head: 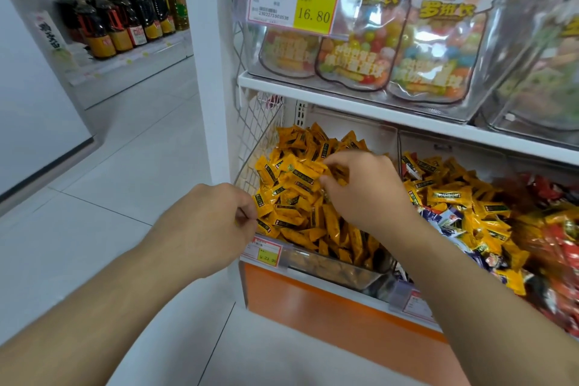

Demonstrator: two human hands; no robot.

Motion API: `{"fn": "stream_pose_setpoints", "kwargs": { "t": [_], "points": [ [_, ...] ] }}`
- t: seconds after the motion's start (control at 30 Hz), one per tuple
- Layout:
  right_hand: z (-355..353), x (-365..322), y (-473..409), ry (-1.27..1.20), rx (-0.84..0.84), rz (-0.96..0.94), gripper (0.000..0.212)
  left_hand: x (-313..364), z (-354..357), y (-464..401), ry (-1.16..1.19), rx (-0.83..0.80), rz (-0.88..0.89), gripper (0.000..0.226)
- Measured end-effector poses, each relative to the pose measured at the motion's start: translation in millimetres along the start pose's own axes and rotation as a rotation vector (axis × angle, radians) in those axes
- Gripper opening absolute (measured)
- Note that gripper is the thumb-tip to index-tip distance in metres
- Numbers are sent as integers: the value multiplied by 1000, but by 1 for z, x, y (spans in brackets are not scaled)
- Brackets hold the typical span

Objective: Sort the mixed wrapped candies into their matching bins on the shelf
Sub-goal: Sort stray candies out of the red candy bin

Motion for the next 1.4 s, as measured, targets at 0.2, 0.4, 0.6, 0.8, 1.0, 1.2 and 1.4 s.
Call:
{"fn": "stream_pose_setpoints", "kwargs": {
  "t": [0.2,0.4,0.6,0.8,1.0,1.2,1.4],
  "points": [
    [-3,1,3,-32,-161,-16,62,5,-1,1,-48,13,-15,12],
    [40,0,19,336,-445,283,79,11,3,-3,-62,49,-36,13],
    [64,-5,16,47,-560,167,80,18,5,-8,-7,49,-4,8],
    [23,-6,27,-177,-518,-35,87,32,11,-21,76,63,80,11],
    [-12,11,42,66,-286,-66,81,53,29,-48,69,73,245,49],
    [-31,47,69,86,-191,31,71,82,67,-73,-155,-157,140,91],
    [-31,57,84,49,-144,53,61,95,59,-82,-154,-126,73,66]
  ]
}}
Point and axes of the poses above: each hand's wrist, its own y-axis away from the middle knuckle, its own z-axis out of the palm, x = y × z, the point moved 5 cm from there along -y, towards the middle knuckle, and after that the axes turned 14 degrees about -x, right-handed, at the moved point
